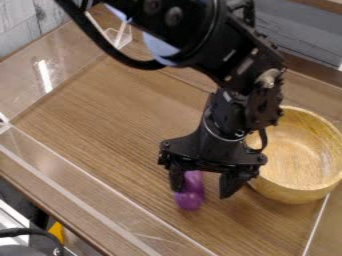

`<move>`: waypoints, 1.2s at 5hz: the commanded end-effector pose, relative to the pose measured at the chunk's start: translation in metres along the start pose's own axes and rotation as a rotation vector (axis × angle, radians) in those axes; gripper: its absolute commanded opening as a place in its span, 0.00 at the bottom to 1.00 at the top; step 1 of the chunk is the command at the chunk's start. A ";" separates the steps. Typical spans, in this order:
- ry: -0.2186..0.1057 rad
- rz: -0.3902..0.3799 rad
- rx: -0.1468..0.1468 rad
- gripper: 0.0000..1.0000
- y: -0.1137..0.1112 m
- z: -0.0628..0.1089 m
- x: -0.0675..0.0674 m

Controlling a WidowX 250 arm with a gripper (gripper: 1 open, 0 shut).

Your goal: Remove the purple eggplant from inside the brown bowl and put it on the table

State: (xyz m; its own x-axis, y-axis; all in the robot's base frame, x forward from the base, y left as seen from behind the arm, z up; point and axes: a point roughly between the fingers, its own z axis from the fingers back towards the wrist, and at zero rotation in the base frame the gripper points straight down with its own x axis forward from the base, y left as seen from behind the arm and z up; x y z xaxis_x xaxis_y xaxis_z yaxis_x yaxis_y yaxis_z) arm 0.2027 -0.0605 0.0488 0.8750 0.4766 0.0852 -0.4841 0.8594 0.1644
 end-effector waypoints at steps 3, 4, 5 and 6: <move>-0.028 -0.017 -0.032 1.00 -0.001 -0.002 -0.004; -0.031 -0.056 -0.039 1.00 0.006 -0.004 -0.001; -0.040 -0.088 -0.043 1.00 0.012 -0.006 0.002; -0.041 -0.064 -0.043 1.00 0.021 -0.005 0.012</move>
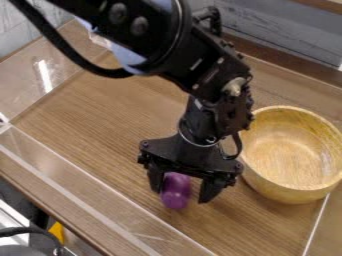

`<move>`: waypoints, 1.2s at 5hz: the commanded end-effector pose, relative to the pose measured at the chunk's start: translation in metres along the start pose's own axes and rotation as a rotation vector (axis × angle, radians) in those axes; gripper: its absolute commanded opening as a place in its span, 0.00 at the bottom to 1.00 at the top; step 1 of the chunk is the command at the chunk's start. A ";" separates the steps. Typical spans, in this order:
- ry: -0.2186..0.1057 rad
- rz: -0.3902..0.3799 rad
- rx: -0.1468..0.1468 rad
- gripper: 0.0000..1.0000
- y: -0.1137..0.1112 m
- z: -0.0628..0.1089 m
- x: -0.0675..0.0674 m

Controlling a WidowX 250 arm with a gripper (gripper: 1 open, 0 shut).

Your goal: Remove the purple eggplant from inside the brown bowl and put it on the table

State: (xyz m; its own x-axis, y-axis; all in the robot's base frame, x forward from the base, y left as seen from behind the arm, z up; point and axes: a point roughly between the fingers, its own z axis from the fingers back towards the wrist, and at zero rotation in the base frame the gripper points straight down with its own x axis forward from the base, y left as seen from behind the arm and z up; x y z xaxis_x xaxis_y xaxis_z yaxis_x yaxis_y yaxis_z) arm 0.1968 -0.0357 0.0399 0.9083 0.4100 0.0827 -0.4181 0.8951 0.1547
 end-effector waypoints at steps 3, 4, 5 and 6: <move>-0.026 -0.017 -0.013 0.00 0.000 0.006 -0.015; -0.032 -0.061 -0.010 0.00 0.003 0.000 -0.020; -0.037 -0.104 -0.007 0.00 0.007 -0.005 -0.024; -0.036 -0.113 0.000 0.00 0.003 -0.008 -0.023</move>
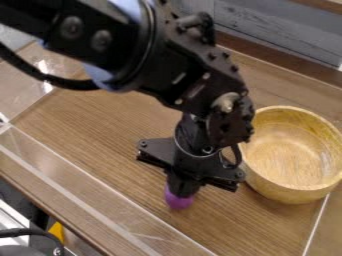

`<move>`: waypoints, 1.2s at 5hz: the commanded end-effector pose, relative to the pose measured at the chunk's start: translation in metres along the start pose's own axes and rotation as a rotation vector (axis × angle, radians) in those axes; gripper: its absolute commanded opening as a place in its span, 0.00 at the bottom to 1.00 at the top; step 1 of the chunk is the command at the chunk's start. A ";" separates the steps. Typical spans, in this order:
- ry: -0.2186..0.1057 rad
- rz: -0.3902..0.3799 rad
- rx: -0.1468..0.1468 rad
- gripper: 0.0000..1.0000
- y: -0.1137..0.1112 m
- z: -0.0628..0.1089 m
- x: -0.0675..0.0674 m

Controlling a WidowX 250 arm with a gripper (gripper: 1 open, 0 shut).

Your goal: Remove the purple eggplant from inside the brown bowl and put it on the table

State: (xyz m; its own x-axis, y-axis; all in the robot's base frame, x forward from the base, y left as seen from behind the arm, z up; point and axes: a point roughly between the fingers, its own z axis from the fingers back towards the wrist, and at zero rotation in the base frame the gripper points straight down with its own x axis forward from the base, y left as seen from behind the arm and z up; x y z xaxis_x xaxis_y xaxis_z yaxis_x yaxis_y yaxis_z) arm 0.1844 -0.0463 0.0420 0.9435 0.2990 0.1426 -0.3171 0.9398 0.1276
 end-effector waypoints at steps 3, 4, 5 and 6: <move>0.064 0.053 0.067 0.00 0.012 -0.015 -0.017; 0.080 0.136 0.083 0.00 0.013 -0.007 -0.016; 0.097 0.219 0.099 0.00 0.015 0.001 -0.015; 0.101 0.281 0.111 0.00 0.002 -0.004 -0.005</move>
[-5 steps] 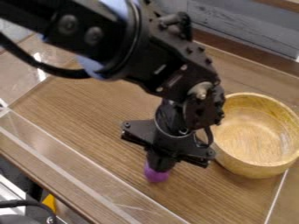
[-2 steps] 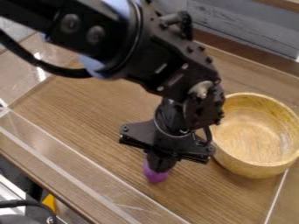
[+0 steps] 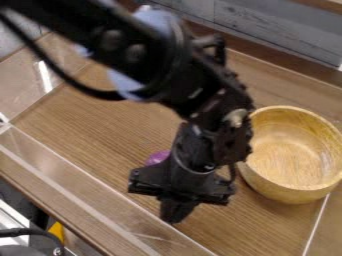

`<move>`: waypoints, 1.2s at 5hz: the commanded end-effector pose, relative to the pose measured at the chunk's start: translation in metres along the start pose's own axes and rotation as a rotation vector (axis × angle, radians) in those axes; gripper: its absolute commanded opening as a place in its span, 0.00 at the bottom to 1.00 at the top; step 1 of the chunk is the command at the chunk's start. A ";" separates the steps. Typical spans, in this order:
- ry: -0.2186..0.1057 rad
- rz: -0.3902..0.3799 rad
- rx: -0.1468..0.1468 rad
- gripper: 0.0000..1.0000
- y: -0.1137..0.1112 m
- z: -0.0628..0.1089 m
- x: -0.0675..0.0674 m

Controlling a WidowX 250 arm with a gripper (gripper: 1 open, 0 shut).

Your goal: Remove the purple eggplant from inside the brown bowl and put it on the table

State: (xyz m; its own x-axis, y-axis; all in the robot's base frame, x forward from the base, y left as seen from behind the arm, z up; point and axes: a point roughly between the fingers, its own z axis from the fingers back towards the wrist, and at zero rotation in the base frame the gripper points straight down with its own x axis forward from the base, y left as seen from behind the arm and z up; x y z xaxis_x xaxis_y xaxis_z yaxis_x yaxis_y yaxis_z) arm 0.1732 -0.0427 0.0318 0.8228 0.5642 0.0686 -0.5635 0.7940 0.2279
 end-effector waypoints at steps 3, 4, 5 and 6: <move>0.029 0.225 0.009 1.00 -0.010 0.016 0.003; 0.024 0.192 0.012 0.00 -0.012 0.016 0.000; 0.019 0.158 0.016 0.00 -0.014 0.016 -0.002; 0.004 0.085 0.019 1.00 -0.010 0.010 0.000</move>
State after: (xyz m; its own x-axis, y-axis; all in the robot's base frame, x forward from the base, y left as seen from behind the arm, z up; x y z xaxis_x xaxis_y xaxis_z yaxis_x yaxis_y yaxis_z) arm 0.1771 -0.0534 0.0359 0.7749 0.6278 0.0733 -0.6231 0.7393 0.2555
